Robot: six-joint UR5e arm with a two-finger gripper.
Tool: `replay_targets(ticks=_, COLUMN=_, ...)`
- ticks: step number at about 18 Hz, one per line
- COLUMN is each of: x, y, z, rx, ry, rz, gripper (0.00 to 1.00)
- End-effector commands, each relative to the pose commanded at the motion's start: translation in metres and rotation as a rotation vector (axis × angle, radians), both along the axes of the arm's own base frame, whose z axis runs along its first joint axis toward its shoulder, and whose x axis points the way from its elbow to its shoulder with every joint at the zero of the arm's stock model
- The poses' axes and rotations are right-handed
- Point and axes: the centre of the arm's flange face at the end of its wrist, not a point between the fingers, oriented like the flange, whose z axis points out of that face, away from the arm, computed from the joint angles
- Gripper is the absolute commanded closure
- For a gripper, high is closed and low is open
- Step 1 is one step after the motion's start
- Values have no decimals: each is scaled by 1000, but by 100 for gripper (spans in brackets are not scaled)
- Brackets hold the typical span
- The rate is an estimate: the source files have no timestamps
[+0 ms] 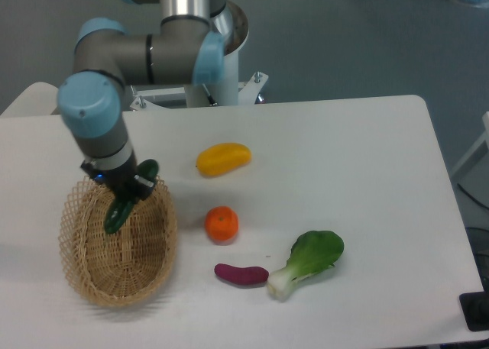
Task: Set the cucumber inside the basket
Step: 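Carry the held cucumber over to the wicker basket, then lower the cucumber into the basket and open the gripper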
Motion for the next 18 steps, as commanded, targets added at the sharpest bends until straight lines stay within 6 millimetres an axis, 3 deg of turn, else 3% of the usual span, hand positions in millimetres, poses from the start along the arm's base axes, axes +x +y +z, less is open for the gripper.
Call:
replay_targets(ticks=10, x=0, y=7, z=12, rx=51, ry=22, rz=-5, gripper=93)
replay_targets(ticks=15, x=0, y=9, z=9, rx=52, ry=23, rz=-3, gripper=93)
replay_targets(ticks=18, x=1, y=9, z=-5, rx=28, ry=13, rz=18, gripper=93)
